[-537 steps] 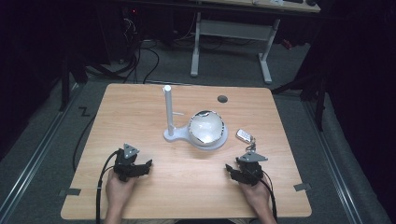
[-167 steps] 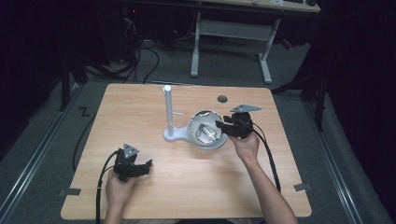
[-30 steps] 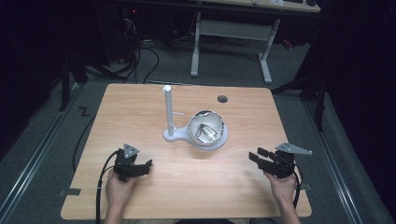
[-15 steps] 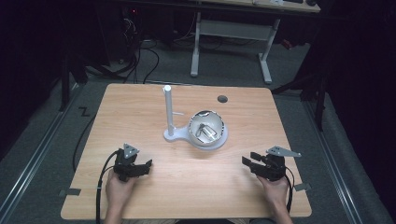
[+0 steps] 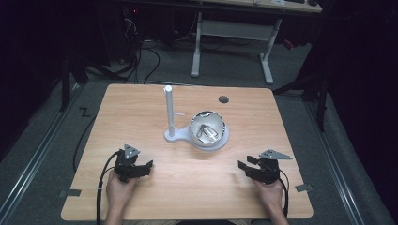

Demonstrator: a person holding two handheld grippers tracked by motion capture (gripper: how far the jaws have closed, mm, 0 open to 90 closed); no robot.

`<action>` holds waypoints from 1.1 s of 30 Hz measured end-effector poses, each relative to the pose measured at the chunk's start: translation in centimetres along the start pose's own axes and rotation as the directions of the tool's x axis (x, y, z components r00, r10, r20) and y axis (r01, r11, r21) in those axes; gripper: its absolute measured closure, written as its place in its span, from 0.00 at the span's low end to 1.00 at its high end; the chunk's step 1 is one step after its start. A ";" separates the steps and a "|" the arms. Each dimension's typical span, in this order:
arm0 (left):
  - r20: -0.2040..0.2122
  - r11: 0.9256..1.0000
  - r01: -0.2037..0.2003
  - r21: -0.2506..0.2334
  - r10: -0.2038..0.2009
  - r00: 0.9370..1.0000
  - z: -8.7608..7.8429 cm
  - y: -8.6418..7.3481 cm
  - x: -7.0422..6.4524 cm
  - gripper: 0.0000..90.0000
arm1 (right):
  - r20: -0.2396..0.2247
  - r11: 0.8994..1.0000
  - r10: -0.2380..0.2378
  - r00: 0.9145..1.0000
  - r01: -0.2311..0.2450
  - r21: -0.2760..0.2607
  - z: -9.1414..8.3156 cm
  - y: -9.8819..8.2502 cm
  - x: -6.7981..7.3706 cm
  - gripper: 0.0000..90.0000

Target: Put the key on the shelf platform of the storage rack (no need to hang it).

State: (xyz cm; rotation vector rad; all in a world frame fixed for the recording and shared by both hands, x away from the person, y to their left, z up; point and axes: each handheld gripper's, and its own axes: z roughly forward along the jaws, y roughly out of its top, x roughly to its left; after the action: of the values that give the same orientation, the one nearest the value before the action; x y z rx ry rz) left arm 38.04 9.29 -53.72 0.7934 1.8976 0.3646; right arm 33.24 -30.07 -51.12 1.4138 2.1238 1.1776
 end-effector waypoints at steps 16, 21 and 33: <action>0.000 1.000 0.001 0.000 -0.001 1.000 0.0 0.0 0.0 0.23 | 0.072 0.996 -0.077 0.994 0.073 0.054 2.2 -0.8 0.9 0.52; -0.003 1.000 0.005 0.000 -0.005 1.000 0.0 0.0 0.0 0.23 | 0.095 0.994 -0.099 0.991 0.093 0.064 2.5 -0.8 1.0 0.53; 0.000 1.000 0.000 0.000 0.000 1.000 0.0 0.0 0.0 0.23 | 0.129 0.987 -0.138 0.982 0.126 0.099 2.9 -0.6 1.4 0.49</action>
State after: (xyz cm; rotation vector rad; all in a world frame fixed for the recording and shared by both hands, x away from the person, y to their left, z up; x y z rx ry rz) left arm 38.02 9.29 -53.73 0.7930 1.8976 0.3651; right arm 34.15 -27.62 -53.16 1.3266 2.1622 0.9205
